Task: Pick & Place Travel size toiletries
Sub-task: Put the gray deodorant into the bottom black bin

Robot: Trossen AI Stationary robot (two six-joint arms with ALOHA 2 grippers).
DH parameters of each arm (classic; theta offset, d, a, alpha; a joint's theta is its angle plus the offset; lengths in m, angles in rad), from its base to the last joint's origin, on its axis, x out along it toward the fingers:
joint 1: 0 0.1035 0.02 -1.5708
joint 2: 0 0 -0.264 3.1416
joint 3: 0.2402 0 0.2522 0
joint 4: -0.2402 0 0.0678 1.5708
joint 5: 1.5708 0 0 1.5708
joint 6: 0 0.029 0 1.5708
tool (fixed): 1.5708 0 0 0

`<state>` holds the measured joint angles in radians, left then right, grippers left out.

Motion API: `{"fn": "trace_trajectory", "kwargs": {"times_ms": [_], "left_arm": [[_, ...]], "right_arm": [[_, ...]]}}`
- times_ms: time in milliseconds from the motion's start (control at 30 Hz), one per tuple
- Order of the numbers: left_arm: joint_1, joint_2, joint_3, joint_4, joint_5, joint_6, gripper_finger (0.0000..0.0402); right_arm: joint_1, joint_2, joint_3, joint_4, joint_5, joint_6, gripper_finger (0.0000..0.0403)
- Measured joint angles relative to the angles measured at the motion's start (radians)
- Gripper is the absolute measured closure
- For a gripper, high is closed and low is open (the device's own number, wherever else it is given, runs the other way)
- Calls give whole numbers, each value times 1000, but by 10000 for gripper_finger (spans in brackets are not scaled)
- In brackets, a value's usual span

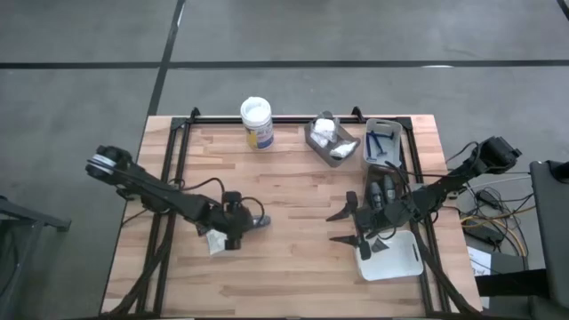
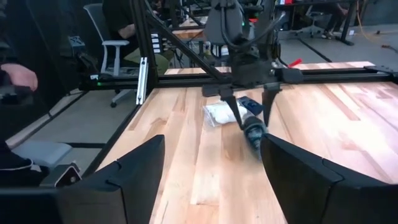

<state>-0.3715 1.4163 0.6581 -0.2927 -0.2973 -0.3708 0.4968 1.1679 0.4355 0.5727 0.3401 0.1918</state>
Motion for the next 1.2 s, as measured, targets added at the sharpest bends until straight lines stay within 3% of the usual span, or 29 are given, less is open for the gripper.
{"fn": "trace_trajectory", "kwargs": {"times_ms": [100,367,767,900,1200], "left_arm": [[2,29,-8,6,-35,-43,172],[2,81,-11,119,-152,29,172],[2,134,-9,176,-167,-69,186],[1,122,-11,190,-176,-68,202],[1,101,-14,228,-159,-48,194]], "right_arm": [[0,0,0,-17,0,-7,138],[0,0,0,-19,0,-8,141],[0,0,0,-21,0,-8,180],[0,0,0,-21,0,-11,187],[0,0,0,-16,1,-9,201]]}}
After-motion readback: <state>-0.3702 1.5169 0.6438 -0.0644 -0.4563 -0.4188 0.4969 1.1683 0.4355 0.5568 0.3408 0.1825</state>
